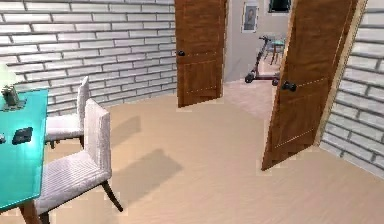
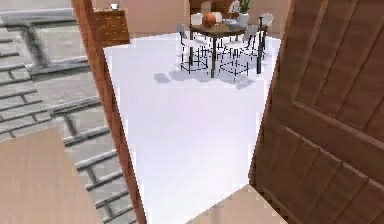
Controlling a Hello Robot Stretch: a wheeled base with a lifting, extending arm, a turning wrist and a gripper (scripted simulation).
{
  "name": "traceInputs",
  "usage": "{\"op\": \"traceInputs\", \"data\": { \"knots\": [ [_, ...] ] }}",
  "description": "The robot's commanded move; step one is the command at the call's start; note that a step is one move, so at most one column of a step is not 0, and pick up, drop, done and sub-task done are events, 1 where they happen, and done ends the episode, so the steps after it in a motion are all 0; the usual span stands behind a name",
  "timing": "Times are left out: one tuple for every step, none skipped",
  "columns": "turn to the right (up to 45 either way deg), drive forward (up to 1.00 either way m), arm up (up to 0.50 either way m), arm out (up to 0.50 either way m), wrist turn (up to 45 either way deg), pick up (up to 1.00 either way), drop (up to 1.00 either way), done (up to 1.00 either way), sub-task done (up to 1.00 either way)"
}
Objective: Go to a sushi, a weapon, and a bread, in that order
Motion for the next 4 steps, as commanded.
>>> {"op": "traceInputs", "data": {
  "knots": [
    [0.0,0.5,0.0,0.0,0.0,0.0,0.0,0.0,0.0],
    [6.0,0.0,0.0,0.0,0.0,0.0,0.0,0.0,0.0],
    [0.0,1.0,0.0,0.0,0.0,0.0,0.0,0.0,0.0],
    [-6.0,0.0,0.0,0.0,0.0,0.0,0.0,0.0,0.0]
  ]
}}
